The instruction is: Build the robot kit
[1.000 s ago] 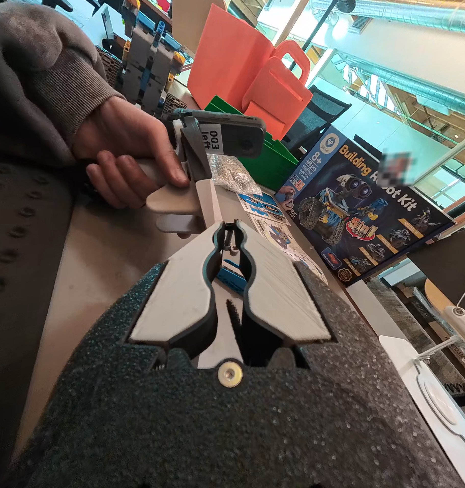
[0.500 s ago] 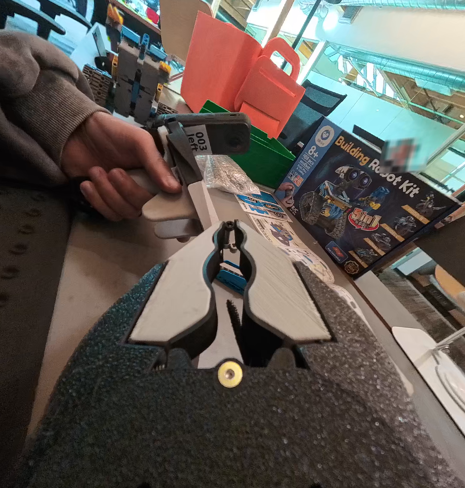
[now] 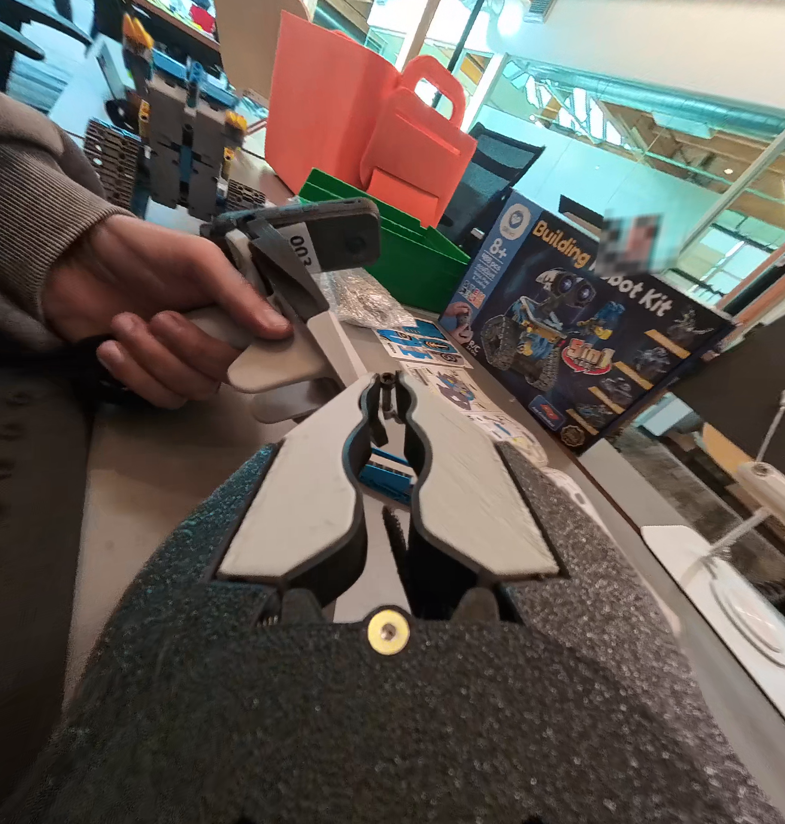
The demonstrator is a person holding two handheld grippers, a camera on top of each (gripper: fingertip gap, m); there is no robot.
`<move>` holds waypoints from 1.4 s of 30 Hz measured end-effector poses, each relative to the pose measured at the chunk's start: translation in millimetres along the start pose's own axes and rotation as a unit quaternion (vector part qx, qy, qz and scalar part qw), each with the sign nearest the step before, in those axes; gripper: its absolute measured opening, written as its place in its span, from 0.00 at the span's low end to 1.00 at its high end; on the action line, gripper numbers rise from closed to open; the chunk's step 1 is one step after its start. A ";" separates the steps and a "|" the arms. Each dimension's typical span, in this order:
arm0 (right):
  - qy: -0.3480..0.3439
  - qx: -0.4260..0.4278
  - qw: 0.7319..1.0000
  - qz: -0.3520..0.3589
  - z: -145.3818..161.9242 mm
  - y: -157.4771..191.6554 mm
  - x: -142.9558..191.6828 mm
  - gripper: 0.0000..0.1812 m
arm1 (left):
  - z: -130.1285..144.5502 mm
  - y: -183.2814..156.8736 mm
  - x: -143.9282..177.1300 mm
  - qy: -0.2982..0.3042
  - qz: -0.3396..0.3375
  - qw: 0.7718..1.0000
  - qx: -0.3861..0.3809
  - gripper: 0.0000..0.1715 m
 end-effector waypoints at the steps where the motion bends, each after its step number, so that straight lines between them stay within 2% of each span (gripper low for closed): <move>1: -0.001 0.011 1.000 0.008 -0.5 0.9 0.1 0.04 | 0.3 -0.1 -0.1 -0.003 0.006 1.000 0.008 0.03; 10: -0.007 0.002 1.000 0.003 -0.5 0.7 1.6 0.03 | 1.4 -1.7 -0.5 -0.005 0.009 1.000 0.006 0.03; 15: 0.005 -0.045 0.999 -0.025 2.4 -2.3 1.5 0.03 | 0.7 -4.0 -0.1 -0.002 -0.029 0.999 -0.046 0.03; 18: 0.017 -0.026 0.999 -0.018 3.7 -2.0 1.1 0.03 | -0.6 -6.4 0.5 0.005 -0.078 0.991 -0.108 0.03; 24: 0.036 -0.007 0.999 -0.008 7.4 -2.0 0.2 0.03 | -2.1 -15.8 -0.5 0.023 -0.182 0.950 -0.254 0.04; 28: 0.048 -0.001 0.999 -0.002 7.3 -3.1 0.4 0.03 | -1.6 -18.9 -2.9 0.026 -0.221 0.928 -0.298 0.04; 33: 0.083 0.060 0.994 0.048 6.0 3.6 -2.6 0.03 | -0.7 -22.2 -5.9 0.034 -0.290 0.885 -0.363 0.04; 36: 0.105 0.043 0.992 0.063 5.0 6.1 -5.7 0.03 | 0.1 -24.7 -7.4 0.044 -0.329 0.851 -0.406 0.04; 38: 0.112 0.008 0.992 0.055 5.4 6.1 -7.9 0.03 | 5.9 -25.8 -13.7 0.066 -0.325 0.843 -0.425 0.04; 40: 0.121 -0.017 0.991 0.047 6.4 4.3 -8.4 0.03 | 7.6 -28.7 -16.5 0.077 -0.352 0.809 -0.464 0.03; 42: 0.112 -0.029 0.992 0.046 4.9 2.6 -7.3 0.03 | 7.9 -29.6 -17.0 0.076 -0.352 0.808 -0.467 0.03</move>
Point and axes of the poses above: each gripper's, where its closed fingertips meet, x back along the fingers, z out of its underside, y = z × x across the jaws, the point moved 8 cm from there along x, back along the fingers, and after that the axes turned 8 degrees about z, right-handed, at the moved point
